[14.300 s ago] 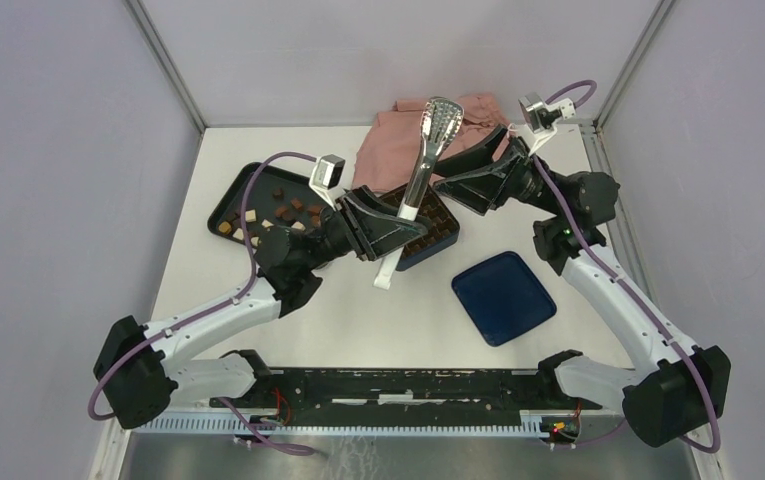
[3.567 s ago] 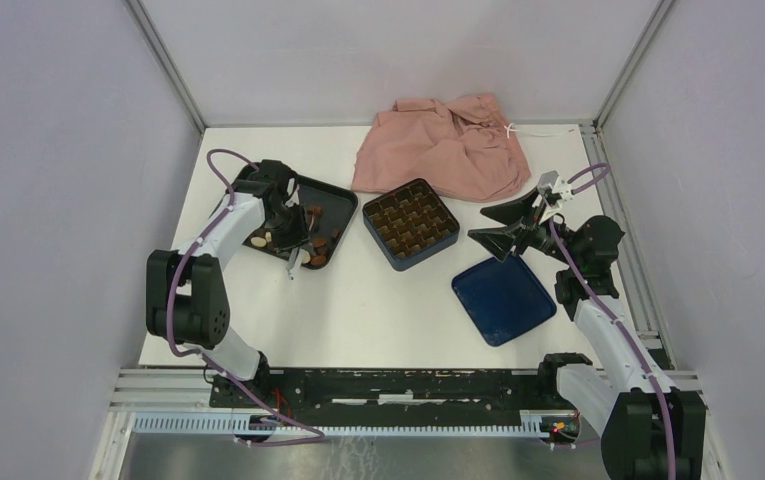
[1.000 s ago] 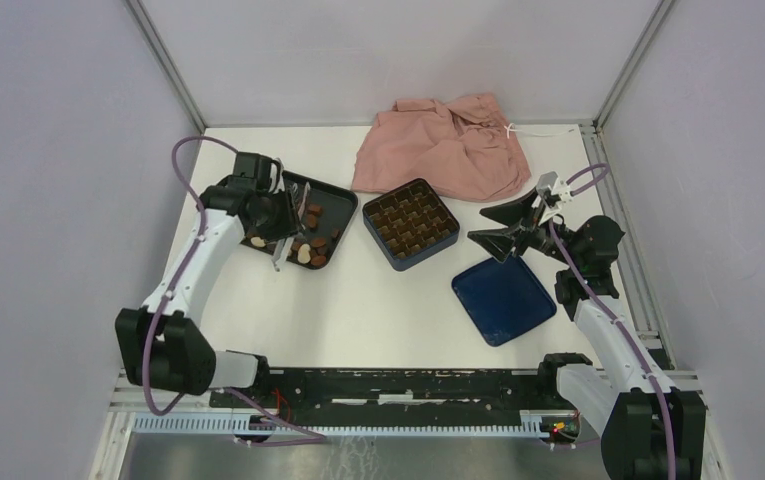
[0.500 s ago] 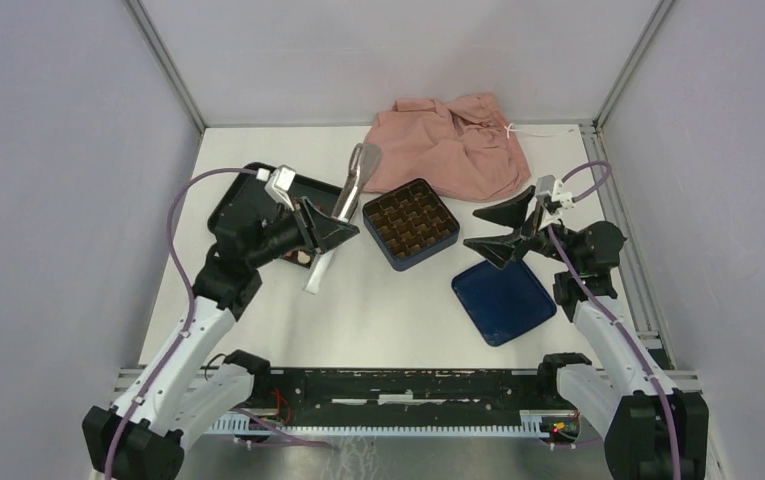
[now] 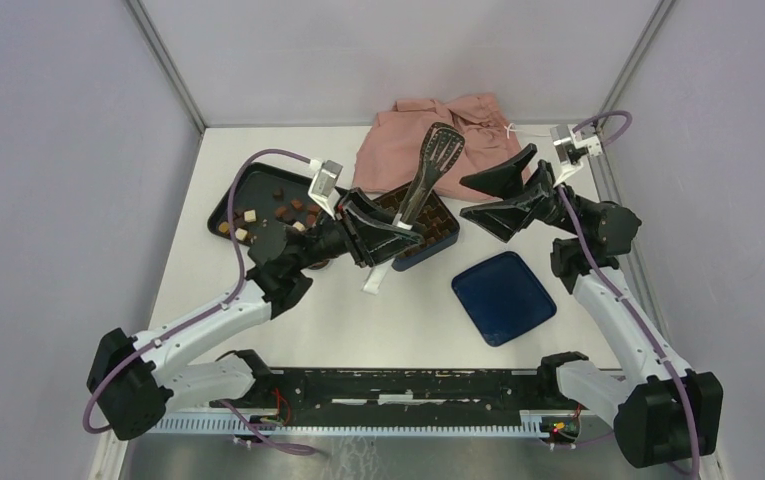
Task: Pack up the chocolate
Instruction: Adjust the clamp.
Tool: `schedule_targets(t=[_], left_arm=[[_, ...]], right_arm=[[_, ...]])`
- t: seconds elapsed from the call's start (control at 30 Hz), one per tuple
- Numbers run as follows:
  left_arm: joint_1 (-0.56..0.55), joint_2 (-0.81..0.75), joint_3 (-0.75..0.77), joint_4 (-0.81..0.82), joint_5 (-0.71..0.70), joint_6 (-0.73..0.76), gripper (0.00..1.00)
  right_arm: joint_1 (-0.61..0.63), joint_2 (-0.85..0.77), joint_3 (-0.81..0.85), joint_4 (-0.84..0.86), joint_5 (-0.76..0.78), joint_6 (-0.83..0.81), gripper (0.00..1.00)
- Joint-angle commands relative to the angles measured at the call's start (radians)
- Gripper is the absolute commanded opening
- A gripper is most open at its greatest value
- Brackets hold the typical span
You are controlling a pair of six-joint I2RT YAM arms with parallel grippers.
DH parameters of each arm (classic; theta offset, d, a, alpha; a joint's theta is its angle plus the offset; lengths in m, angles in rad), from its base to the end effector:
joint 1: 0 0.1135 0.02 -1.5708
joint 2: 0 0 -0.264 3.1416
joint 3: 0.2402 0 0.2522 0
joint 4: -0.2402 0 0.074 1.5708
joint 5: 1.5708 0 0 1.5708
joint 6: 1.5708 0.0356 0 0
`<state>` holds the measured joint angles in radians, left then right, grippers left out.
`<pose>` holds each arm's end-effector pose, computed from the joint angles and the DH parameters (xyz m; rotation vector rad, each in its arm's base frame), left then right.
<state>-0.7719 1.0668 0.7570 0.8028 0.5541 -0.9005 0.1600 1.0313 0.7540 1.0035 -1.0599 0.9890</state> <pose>0.1560 -0.1780 0.3765 0.5010 1.2557 -1.7481 0.1972 0.0633 0.3913 -0.6624 1.2067 1.4252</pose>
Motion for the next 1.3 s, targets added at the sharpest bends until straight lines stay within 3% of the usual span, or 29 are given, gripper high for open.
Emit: schedule_targets(t=[0.0, 0.3, 0.77, 0.9, 1.1, 1.17, 1.27], left_arm=[[-0.062, 0.037, 0.068, 0.253, -0.047, -0.052, 0.02], [-0.128, 0.103, 0.106, 0.271, -0.08, -0.032, 0.02], [-0.196, 0.202, 0.196, 0.159, -0.096, 0.055, 0.03], [-0.204, 0.214, 0.217, 0.099, -0.092, 0.093, 0.03], [-0.211, 0.22, 0.234, -0.003, -0.108, 0.17, 0.08], [-0.213, 0.218, 0.231, -0.025, -0.125, 0.193, 0.15], [-0.218, 0.199, 0.203, -0.016, -0.173, 0.226, 0.33]], right_arm=[[0.042, 0.019, 0.088, 0.099, 0.083, 0.218, 0.82], [0.09, 0.016, 0.134, 0.047, 0.087, 0.217, 0.8], [0.124, 0.028, 0.187, -0.038, 0.098, 0.164, 0.72], [0.128, 0.039, 0.201, -0.059, 0.107, 0.16, 0.59], [0.13, 0.049, 0.207, -0.067, 0.113, 0.191, 0.11], [0.129, 0.049, 0.197, -0.053, 0.122, 0.222, 0.01], [0.13, 0.05, 0.171, -0.001, 0.137, 0.301, 0.0]])
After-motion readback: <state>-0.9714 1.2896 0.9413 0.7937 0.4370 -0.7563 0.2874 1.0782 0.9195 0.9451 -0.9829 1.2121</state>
